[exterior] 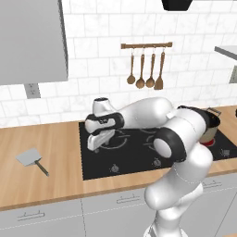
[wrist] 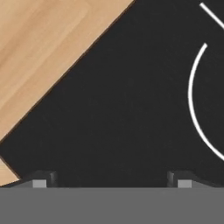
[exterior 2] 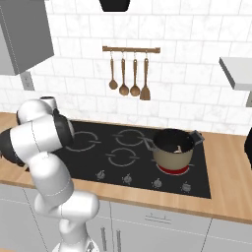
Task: Put the bell pepper and garlic in the pot. Retrieve the spatula and lightly stir the vegetables in the pot.
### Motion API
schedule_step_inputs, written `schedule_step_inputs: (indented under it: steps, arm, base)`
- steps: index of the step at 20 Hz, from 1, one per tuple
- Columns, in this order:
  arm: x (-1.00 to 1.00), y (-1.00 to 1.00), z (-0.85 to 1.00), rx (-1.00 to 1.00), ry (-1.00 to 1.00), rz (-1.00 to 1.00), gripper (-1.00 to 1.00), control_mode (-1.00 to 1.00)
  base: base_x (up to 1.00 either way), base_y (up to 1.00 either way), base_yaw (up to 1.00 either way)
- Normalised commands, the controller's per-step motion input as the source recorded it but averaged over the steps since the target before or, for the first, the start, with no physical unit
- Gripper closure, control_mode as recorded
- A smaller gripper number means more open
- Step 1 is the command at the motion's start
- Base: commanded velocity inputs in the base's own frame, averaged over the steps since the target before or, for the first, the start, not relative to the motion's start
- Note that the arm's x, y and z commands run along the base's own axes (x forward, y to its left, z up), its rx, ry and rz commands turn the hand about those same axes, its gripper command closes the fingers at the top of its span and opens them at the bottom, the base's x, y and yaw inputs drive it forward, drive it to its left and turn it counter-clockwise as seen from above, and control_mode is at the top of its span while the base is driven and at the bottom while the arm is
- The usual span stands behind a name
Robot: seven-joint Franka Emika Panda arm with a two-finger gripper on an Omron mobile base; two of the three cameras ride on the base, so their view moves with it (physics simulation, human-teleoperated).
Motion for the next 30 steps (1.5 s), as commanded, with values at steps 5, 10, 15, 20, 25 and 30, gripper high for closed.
schedule_step_inputs:
  steps: [5, 10, 15, 20, 25, 30]
  arm:
    - [-0.27, 0.86, 0.00, 0.00, 0.00, -0.31, -1.00, -1.00]
    - [-0.28, 0.99, 0.00, 0.00, -0.03, -0.34, -1.00, -1.00]
    - [-0.12, 0.92, 0.00, 0.00, -0.02, -0.18, -1.00, -1.00]
    - [0.00, 0.81, 0.00, -0.03, 0.01, -0.02, -1.00, -1.00]
    - [0.00, 0.44, -0.04, -0.05, 0.07, 0.08, -1.00, -1.00]
    - [0.07, 0.46, -0.15, -0.05, 0.08, 0.20, -1.00, -1.00]
  base:
    - [0.00, 0.00, 0.00]
    - [0.00, 0.00, 0.00]
    - [0.00, 0.00, 0.00]
    - [0.00, 0.00, 0.00]
    - [0.00, 0.00, 0.00]
    - [0.00, 0.00, 0.00]
